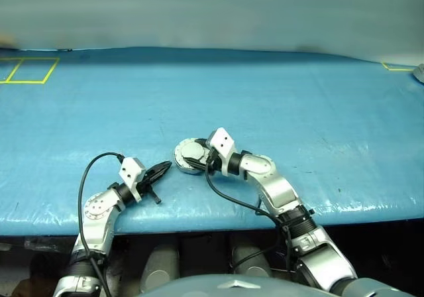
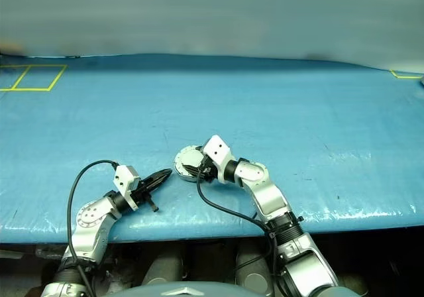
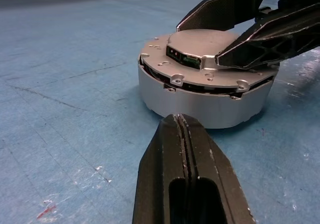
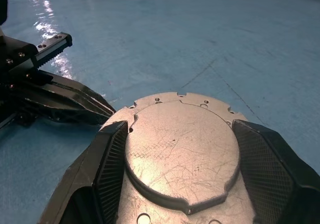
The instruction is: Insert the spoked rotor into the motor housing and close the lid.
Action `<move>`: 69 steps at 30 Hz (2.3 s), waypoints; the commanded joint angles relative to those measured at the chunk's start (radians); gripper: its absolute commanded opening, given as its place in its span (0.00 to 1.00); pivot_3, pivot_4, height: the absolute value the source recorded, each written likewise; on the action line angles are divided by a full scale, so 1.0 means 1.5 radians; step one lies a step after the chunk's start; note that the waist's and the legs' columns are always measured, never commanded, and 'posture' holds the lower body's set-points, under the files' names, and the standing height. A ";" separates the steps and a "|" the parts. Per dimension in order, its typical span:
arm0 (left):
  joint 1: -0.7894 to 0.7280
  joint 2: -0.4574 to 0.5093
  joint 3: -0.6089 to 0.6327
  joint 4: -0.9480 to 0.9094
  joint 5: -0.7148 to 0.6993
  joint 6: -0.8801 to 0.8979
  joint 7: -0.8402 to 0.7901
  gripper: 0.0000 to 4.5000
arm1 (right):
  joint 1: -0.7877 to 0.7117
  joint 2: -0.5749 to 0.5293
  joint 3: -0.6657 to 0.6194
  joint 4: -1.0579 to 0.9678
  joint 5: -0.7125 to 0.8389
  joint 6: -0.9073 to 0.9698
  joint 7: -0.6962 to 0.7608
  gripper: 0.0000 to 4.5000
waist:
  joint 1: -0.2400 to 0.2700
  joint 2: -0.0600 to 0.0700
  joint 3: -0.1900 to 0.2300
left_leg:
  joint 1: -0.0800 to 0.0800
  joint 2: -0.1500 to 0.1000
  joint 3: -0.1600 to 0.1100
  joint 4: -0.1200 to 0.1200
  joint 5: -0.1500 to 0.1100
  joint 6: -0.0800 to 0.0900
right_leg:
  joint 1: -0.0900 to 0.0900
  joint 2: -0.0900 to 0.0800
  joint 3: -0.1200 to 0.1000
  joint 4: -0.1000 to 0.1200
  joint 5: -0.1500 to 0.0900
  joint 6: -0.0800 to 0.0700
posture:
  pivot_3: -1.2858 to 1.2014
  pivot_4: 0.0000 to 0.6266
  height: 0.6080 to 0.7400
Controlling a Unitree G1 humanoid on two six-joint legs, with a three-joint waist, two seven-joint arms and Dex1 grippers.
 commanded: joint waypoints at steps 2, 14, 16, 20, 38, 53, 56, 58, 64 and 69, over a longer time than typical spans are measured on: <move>-0.001 0.001 -0.002 -0.001 -0.005 -0.012 0.001 0.00 | 0.003 0.009 0.011 -0.004 -0.025 0.015 -0.032 0.67 | 0.000 0.000 0.000 | 0.000 0.000 0.000 0.000 0.000 0.000 | 0.000 0.000 0.000 0.000 0.000 0.000 | 0.52 0.24 1.00; -0.006 0.005 -0.002 0.008 -0.003 -0.011 0.002 0.00 | 0.009 0.021 0.026 -0.010 -0.036 0.035 -0.057 0.67 | -0.001 0.001 0.000 | 0.000 0.000 0.000 0.000 0.000 0.000 | 0.000 0.000 0.000 0.000 0.000 0.000 | 0.52 0.24 1.00; -0.007 0.005 -0.002 0.007 -0.004 -0.009 0.002 0.00 | 0.010 0.016 0.032 -0.004 -0.044 0.032 -0.057 0.67 | -0.002 0.001 0.000 | 0.000 0.000 0.000 0.000 0.000 0.000 | 0.000 0.000 0.000 0.000 0.000 0.000 | 0.52 0.24 1.00; -0.008 0.003 -0.001 0.002 -0.012 0.000 0.000 0.00 | 0.009 0.007 0.040 0.008 -0.064 0.030 -0.067 0.67 | -0.002 0.001 -0.001 | 0.000 0.000 0.000 0.000 0.000 0.000 | 0.000 0.000 0.000 0.000 0.000 0.000 | 0.52 0.24 1.00; -0.022 -0.010 0.025 -0.070 -0.112 0.133 0.011 0.00 | 0.002 -0.015 0.051 0.047 -0.090 0.046 -0.074 0.67 | -0.003 0.002 -0.005 | 0.002 0.000 0.000 0.000 0.000 0.000 | 0.000 0.000 0.000 0.000 0.000 0.000 | 0.52 0.24 1.00; -0.042 -0.008 0.012 -0.063 -0.105 0.153 0.000 0.00 | 0.007 -0.011 0.047 0.040 -0.066 0.059 -0.053 0.67 | -0.003 0.002 -0.005 | 0.002 0.000 0.000 0.000 0.000 0.000 | -0.001 0.000 -0.001 -0.001 0.000 0.000 | 0.52 0.24 1.00; -0.053 -0.006 0.002 -0.051 -0.088 0.145 -0.002 0.00 | 0.009 -0.012 0.046 0.037 -0.066 0.059 -0.053 0.67 | -0.003 0.002 -0.005 | 0.001 0.000 0.000 0.000 0.000 0.000 | -0.001 0.000 -0.001 -0.001 0.000 0.000 | 0.52 0.24 1.00; -0.058 -0.007 -0.002 -0.043 -0.076 0.140 0.001 0.00 | 0.011 -0.013 0.046 0.034 -0.066 0.060 -0.053 0.67 | -0.003 0.002 -0.005 | 0.001 0.000 0.000 0.000 0.000 0.000 | -0.001 0.000 -0.001 -0.002 0.000 0.000 | 0.52 0.24 1.00; -0.064 0.013 -0.041 -0.015 -0.002 0.143 0.019 0.00 | 0.014 -0.013 0.041 0.024 -0.062 0.062 -0.054 0.67 | 0.001 0.004 -0.008 | 0.002 0.000 0.000 -0.002 0.000 0.000 | -0.001 -0.001 -0.001 -0.002 0.000 -0.001 | 0.52 0.24 1.00; -0.058 0.013 -0.044 -0.010 0.003 0.132 0.026 0.00 | 0.014 -0.015 0.036 0.017 -0.058 0.067 -0.054 0.67 | 0.001 0.004 -0.009 | 0.002 0.000 0.000 -0.002 0.000 0.000 | -0.001 -0.001 -0.001 -0.002 0.000 -0.001 | 0.52 0.24 1.00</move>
